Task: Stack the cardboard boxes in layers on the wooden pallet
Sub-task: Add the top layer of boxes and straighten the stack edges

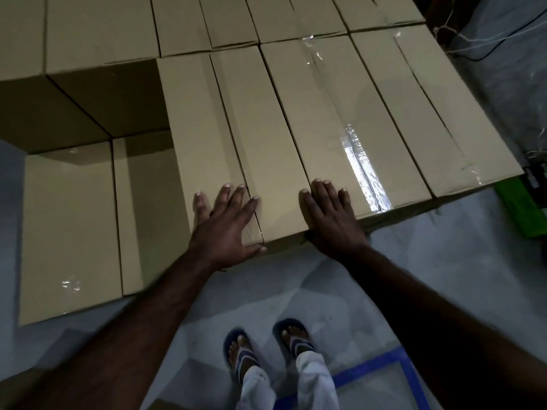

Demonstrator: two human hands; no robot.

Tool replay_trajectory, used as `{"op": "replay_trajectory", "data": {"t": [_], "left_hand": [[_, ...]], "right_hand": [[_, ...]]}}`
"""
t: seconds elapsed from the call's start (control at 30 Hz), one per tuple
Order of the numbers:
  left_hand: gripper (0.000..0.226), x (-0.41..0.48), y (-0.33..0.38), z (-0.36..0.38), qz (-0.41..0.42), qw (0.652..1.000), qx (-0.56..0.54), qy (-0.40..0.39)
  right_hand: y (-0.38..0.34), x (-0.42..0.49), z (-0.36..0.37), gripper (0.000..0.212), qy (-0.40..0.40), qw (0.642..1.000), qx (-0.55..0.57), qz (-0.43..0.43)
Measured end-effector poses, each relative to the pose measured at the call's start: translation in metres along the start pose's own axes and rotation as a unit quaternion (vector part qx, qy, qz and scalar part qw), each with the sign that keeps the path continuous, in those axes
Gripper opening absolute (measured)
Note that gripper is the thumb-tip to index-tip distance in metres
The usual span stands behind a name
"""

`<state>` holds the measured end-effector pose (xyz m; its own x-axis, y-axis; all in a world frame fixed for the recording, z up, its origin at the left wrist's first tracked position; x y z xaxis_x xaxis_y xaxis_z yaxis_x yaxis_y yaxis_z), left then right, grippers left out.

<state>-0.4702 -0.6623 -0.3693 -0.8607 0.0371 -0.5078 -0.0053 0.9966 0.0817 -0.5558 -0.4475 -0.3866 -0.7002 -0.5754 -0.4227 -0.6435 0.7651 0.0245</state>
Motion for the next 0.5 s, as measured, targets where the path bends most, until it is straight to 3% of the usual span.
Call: {"op": "replay_trajectory", "data": {"t": [0.17,0.27,0.3,0.4,0.5], "left_hand": [[0.120,-0.008,-0.007,-0.007,-0.016,0.999,-0.036,0.002],[0.123,-0.043,-0.020,0.000,-0.057,0.974,-0.185,0.114],[0.118,-0.059,-0.022,0.012,-0.073,0.946,-0.259,0.179],[0.093,-0.089,-0.014,0.074,-0.125,0.802,-0.461,0.360],[0.075,-0.073,0.006,0.135,-0.115,0.736,-0.551,0.375]], "right_hand": [[0.002,-0.002,0.000,0.104,0.023,1.000,-0.008,-0.017],[0.000,-0.002,0.001,0.103,0.042,0.999,-0.014,-0.017],[0.000,-0.003,0.002,0.103,0.053,0.998,-0.012,-0.022],[-0.001,-0.007,0.003,0.103,0.104,0.994,-0.020,-0.036],[0.000,-0.007,0.009,0.103,0.137,0.989,-0.031,-0.041]]}}
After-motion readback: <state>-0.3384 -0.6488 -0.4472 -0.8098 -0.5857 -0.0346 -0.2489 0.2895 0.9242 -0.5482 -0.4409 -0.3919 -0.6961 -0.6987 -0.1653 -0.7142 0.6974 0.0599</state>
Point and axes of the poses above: each hand's wrist, its own x-axis towards the middle knuckle, its own z-axis out of the palm, y = z × x, the point moved 5 cm from there along x, towards the middle knuckle, and after that the axes turned 15 degrees about -y, right-handed, at the moved point
